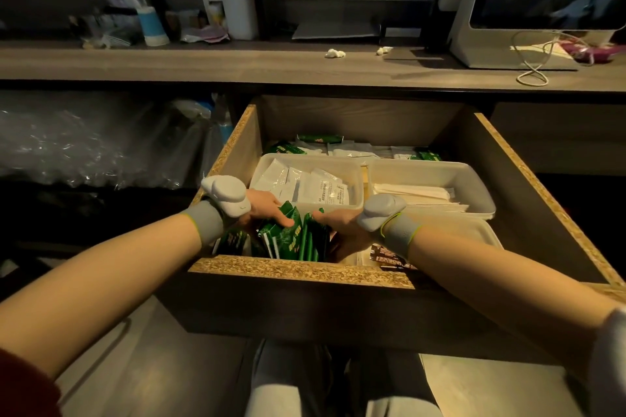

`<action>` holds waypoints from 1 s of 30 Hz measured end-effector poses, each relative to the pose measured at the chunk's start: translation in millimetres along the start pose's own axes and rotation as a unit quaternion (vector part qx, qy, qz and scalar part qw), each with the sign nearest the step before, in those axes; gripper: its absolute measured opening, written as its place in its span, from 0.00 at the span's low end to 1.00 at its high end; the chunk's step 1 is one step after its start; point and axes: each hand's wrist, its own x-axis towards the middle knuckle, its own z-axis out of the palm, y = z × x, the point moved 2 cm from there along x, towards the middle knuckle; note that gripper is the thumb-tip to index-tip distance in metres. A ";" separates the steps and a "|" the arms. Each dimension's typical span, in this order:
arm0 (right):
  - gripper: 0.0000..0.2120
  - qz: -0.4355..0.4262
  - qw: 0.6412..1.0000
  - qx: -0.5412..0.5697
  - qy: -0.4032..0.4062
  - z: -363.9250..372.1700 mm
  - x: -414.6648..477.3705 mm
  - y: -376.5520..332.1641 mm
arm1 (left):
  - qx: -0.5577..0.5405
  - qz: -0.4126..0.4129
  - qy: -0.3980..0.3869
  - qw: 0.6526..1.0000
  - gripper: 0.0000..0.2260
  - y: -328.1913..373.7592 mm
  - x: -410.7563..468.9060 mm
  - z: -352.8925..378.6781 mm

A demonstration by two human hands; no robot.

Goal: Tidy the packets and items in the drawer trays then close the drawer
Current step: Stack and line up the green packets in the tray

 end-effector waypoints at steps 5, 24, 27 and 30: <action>0.24 0.038 0.996 0.064 -0.051 -0.7 -3.6 0.9 | 0.094 0.062 0.124 0.986 0.25 -3.5 3.2 0.0; 0.16 0.046 0.997 0.032 -0.048 -7.0 -5.6 1.0 | 0.010 0.026 -0.063 0.998 0.09 0.8 5.5 -1.3; 0.16 0.045 0.998 0.035 -0.042 -7.0 -6.0 1.1 | 0.037 -0.002 -0.084 0.996 0.04 7.0 12.4 -7.5; 0.23 0.052 0.993 0.080 -0.068 -6.1 -6.0 1.9 | 0.032 -0.011 -0.075 0.997 0.08 8.9 21.6 -6.2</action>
